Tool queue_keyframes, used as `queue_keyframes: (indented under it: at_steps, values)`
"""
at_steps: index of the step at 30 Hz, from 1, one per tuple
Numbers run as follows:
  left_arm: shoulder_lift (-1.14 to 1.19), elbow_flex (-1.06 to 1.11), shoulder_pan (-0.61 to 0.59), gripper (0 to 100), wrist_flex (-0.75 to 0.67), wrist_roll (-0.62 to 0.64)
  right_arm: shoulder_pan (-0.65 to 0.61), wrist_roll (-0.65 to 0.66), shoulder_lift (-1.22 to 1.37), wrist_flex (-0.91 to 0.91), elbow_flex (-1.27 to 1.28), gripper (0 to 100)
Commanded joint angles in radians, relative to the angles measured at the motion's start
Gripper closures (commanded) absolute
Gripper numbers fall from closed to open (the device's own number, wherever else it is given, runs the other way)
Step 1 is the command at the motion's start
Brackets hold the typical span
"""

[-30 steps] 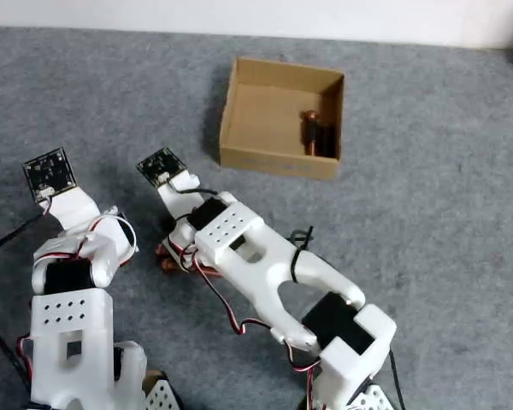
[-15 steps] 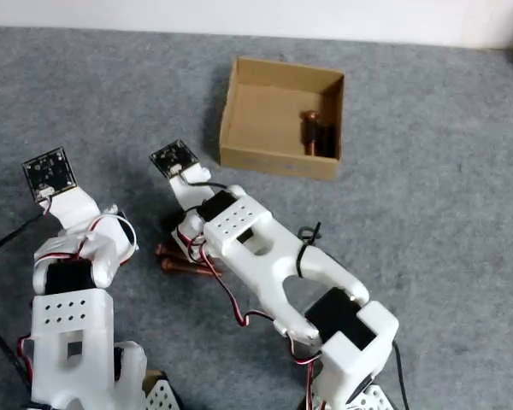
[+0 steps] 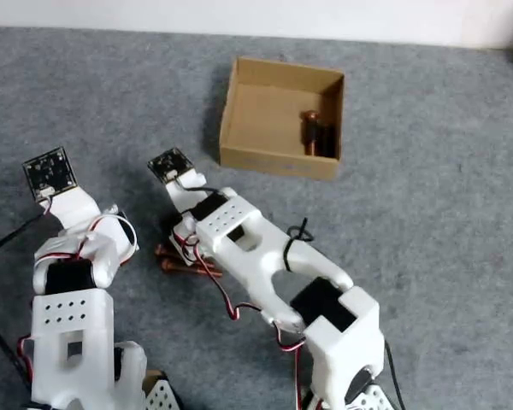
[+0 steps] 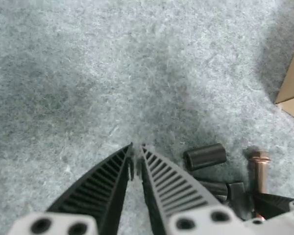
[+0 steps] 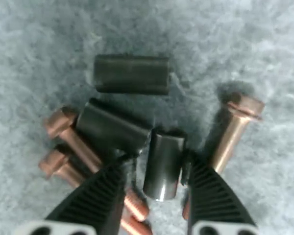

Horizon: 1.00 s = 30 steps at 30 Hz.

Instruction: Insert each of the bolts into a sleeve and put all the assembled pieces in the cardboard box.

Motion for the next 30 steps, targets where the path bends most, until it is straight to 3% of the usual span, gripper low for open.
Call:
queue_keyframes:
  at_steps: [1, 9, 13, 19, 24, 30]
  values:
    - [0.004, -0.007, 0.024, 96, -0.020, -0.002, 0.036, 0.002, -0.004, -0.002, 0.010, 85.0]
    - [0.004, -0.007, 0.024, 96, -0.020, -0.002, 0.025, 0.002, -0.001, -0.004, 0.015, 85.8]
    - [0.004, -0.007, 0.024, 96, -0.020, -0.002, 0.025, 0.002, -0.001, -0.004, 0.016, 99.8]
    - [0.004, -0.007, 0.024, 96, -0.021, -0.002, 0.025, 0.002, -0.022, 0.059, 0.010, 99.3]
    - [0.004, -0.008, 0.038, 96, -0.025, 0.000, 0.025, 0.006, -0.217, 0.133, 0.010, 99.3]
    - [0.007, 0.044, 0.208, 96, -0.135, 0.006, 0.130, 0.064, -0.539, 0.268, 0.022, 99.3]
